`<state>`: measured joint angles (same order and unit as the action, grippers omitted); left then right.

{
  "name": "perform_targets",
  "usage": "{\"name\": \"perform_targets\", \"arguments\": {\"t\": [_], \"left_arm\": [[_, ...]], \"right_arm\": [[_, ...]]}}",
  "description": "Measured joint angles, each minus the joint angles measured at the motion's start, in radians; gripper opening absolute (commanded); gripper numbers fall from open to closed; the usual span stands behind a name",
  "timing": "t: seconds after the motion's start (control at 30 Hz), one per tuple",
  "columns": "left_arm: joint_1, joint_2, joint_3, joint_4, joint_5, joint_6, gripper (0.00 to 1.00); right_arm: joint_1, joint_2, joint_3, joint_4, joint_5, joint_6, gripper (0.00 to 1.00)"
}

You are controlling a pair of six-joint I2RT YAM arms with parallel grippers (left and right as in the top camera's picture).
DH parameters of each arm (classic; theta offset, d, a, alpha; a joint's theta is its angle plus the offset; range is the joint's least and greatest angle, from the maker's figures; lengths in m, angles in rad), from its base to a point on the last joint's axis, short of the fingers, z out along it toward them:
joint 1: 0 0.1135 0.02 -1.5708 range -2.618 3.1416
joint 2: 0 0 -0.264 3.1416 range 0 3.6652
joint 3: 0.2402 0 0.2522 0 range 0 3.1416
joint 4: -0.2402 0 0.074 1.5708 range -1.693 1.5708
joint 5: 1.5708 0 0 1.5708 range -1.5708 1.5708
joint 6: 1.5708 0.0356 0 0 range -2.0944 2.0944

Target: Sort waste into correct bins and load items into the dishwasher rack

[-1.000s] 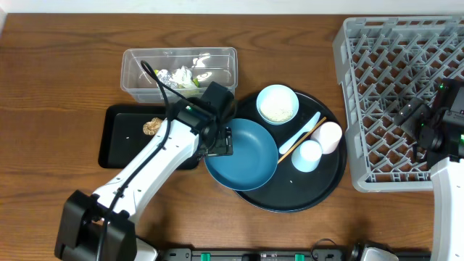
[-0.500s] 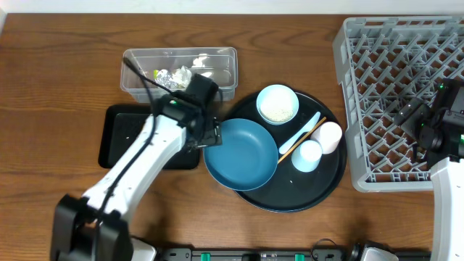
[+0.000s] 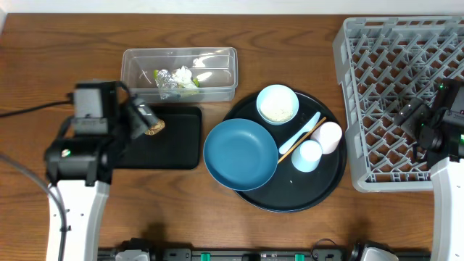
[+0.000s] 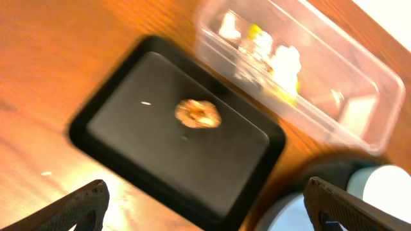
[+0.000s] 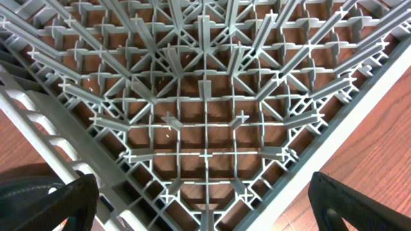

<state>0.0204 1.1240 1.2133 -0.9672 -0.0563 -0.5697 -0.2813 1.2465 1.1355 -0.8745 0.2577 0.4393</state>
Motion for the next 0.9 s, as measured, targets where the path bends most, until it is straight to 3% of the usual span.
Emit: {"name": "perform_targets", "arguments": {"t": [0.27,0.5,0.67,0.77,0.9], "left_arm": [[0.071,-0.006,0.000,-0.069,0.000,-0.017,0.98],[0.119,-0.006,0.000,-0.070,0.000,-0.086,0.98],[0.190,-0.005,0.000,-0.108,0.001,-0.140,0.98],[0.213,-0.004,0.000,-0.139,0.001,-0.153,0.98],[0.214,-0.004,0.000,-0.160,0.002,-0.164,0.98]], "right_arm": [[-0.002,0.000,0.000,0.006,-0.055,0.001,0.99],[-0.002,0.000,0.000,-0.060,-0.425,0.004,0.99],[0.011,0.000,0.001,0.050,-0.743,-0.058,0.99],[0.085,-0.001,0.002,0.077,-0.883,-0.122,0.99],[0.279,-0.010,0.005,0.079,-0.892,-0.167,0.99]]}}
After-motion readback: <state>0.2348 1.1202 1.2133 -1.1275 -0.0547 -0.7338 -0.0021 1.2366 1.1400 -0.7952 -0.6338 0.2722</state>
